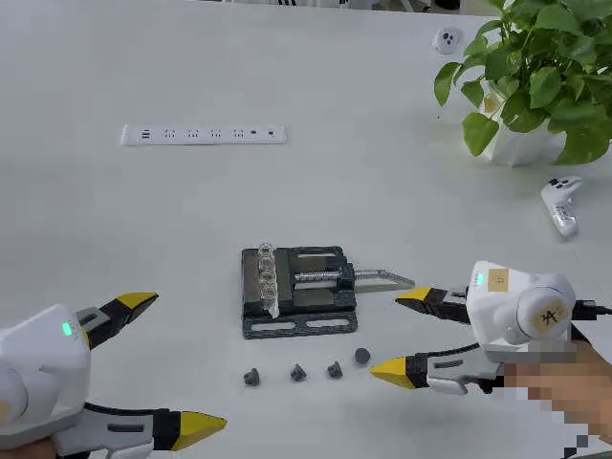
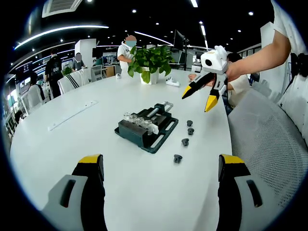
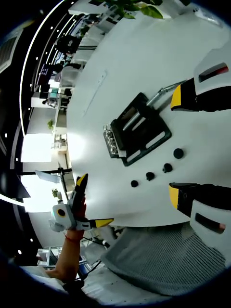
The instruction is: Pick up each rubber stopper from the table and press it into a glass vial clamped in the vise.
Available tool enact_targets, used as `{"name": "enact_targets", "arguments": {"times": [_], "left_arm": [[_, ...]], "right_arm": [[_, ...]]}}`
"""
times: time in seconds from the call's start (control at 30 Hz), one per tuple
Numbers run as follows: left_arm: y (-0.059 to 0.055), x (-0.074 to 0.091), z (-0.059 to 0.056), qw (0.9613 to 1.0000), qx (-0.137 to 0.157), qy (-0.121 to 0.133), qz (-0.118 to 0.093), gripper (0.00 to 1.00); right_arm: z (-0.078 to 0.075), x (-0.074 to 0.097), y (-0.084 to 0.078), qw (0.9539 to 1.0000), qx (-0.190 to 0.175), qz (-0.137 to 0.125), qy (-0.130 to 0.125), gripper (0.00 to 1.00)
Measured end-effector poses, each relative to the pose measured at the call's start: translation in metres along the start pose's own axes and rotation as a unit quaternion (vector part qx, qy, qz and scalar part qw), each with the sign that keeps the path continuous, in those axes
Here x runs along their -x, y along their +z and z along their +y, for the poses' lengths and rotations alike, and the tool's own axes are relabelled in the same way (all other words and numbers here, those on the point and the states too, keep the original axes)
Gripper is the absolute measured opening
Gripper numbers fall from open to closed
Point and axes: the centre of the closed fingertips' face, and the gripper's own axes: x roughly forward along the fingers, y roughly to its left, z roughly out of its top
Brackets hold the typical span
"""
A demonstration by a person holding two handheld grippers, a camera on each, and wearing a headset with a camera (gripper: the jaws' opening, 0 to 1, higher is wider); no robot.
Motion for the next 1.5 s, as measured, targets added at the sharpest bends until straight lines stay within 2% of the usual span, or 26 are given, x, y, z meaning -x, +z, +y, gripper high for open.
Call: {"name": "enact_targets", "arguments": {"times": [0.37, 0.53, 0.77, 0.93, 1.07, 1.2, 1.27, 1.33, 1.5], "left_arm": [[-0.002, -0.001, -0.001, 1.0000, 0.002, -0.001, -0.003, 0.99], [-0.003, -0.001, -0.001, 1.0000, 0.003, -0.001, -0.005, 0.99], [-0.003, -0.002, 0.000, 0.9999, 0.006, 0.002, -0.008, 0.99], [-0.003, -0.002, 0.000, 0.9999, 0.010, 0.004, -0.011, 0.99], [-0.003, -0.002, 0.000, 0.9998, 0.013, 0.006, -0.012, 0.99], [-0.004, -0.002, 0.001, 0.9998, 0.015, 0.007, -0.014, 0.99], [-0.004, -0.001, 0.001, 0.9997, 0.017, 0.007, -0.015, 0.99], [-0.005, -0.002, 0.001, 0.9997, 0.018, 0.007, -0.015, 0.99], [-0.007, -0.003, 0.001, 0.9997, 0.021, 0.007, -0.014, 0.99]], "right_arm": [[0.004, -0.005, 0.008, 0.9987, 0.028, 0.034, 0.026, 0.49], [0.005, -0.009, 0.005, 0.9953, 0.057, 0.066, 0.042, 0.41], [0.008, -0.020, -0.005, 0.9843, 0.111, 0.119, 0.069, 0.32], [0.011, -0.027, -0.013, 0.9741, 0.146, 0.152, 0.082, 0.26], [0.011, -0.032, -0.019, 0.9636, 0.178, 0.177, 0.093, 0.21], [0.014, -0.036, -0.020, 0.9582, 0.190, 0.188, 0.102, 0.16], [0.013, -0.039, -0.023, 0.9535, 0.203, 0.195, 0.108, 0.14], [0.012, -0.042, -0.026, 0.9490, 0.213, 0.204, 0.111, 0.14], [0.015, -0.042, -0.028, 0.9416, 0.227, 0.217, 0.122, 0.13]]}}
